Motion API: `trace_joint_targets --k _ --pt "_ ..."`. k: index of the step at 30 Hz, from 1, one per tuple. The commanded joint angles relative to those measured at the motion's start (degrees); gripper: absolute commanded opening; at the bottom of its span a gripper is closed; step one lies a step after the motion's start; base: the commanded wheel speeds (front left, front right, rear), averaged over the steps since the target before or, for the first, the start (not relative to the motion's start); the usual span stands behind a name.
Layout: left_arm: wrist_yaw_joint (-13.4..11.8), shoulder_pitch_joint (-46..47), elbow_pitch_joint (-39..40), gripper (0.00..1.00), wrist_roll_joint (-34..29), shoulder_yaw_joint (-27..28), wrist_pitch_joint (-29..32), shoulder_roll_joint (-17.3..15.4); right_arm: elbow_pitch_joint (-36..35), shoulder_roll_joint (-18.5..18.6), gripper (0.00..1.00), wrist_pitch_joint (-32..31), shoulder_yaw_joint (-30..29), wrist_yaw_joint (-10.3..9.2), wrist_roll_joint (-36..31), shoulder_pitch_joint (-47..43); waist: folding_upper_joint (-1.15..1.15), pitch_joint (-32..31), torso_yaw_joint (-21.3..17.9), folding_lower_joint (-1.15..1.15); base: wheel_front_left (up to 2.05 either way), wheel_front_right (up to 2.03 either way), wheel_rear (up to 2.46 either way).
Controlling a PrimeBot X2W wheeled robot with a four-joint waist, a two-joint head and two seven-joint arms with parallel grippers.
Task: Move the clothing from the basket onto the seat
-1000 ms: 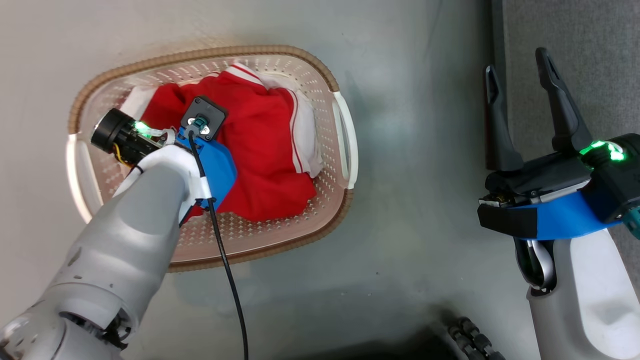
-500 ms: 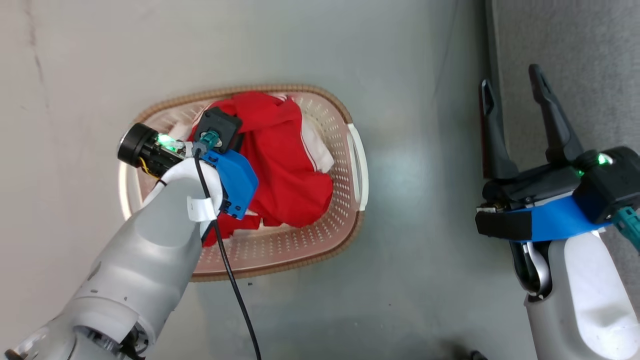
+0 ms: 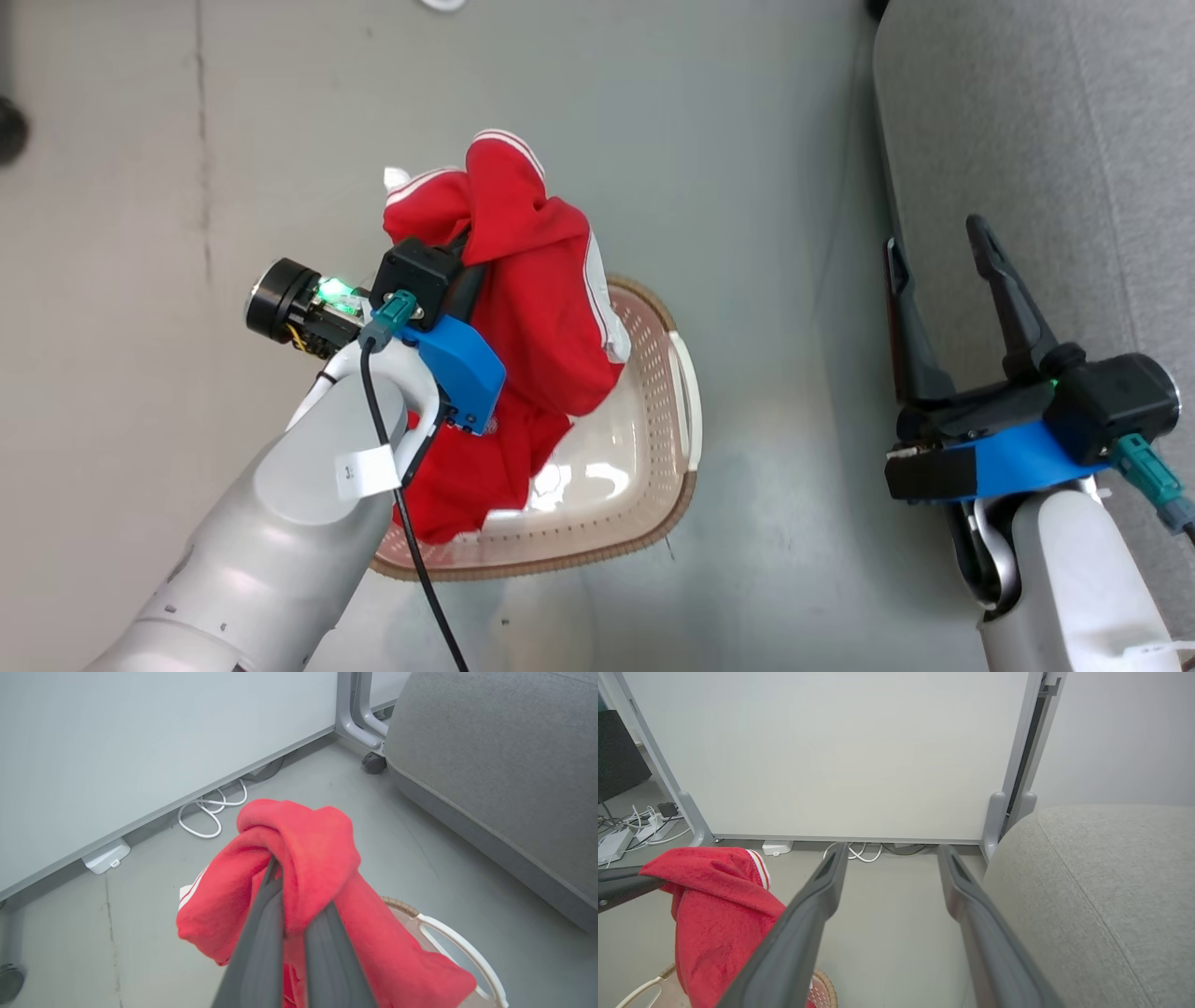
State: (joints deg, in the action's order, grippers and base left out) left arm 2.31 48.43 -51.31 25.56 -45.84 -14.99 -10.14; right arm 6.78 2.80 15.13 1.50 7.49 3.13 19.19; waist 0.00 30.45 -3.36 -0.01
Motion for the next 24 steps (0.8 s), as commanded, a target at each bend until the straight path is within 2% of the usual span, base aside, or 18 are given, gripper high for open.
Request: trace_joint_targets --k 1,5,16,24 --pt "-0.33 -0.91 1.33 0.00 -0.70 0.99 -0.28 -0.30 0.31 0.16 1.00 0.05 0.06 0.01 0.30 -0.95 0.00 -3.97 0.83 0.01 0.00 0.00 0.00" --pt "-0.10 -2.39 4.42 0.00 -1.94 2.89 -0.28 -0.54 0.90 0.16 1.00 0.04 0.30 0.01 0.50 -2.34 0.00 -7.90 1.00 0.01 0.00 0.00 0.00" --pt "2.45 -1.90 7.58 0.00 -4.51 4.00 -0.29 2.40 2.87 0.16 1.00 0.04 -0.68 0.01 0.99 -8.92 0.00 -18.85 2.54 0.01 0.00 0.00 0.00" --pt "4.27 -4.46 7.31 0.00 -3.94 1.81 -0.29 4.08 3.50 0.16 1.00 0.04 -1.93 0.01 1.35 -13.45 0.00 -25.65 2.73 0.01 0.00 0.00 0.00"
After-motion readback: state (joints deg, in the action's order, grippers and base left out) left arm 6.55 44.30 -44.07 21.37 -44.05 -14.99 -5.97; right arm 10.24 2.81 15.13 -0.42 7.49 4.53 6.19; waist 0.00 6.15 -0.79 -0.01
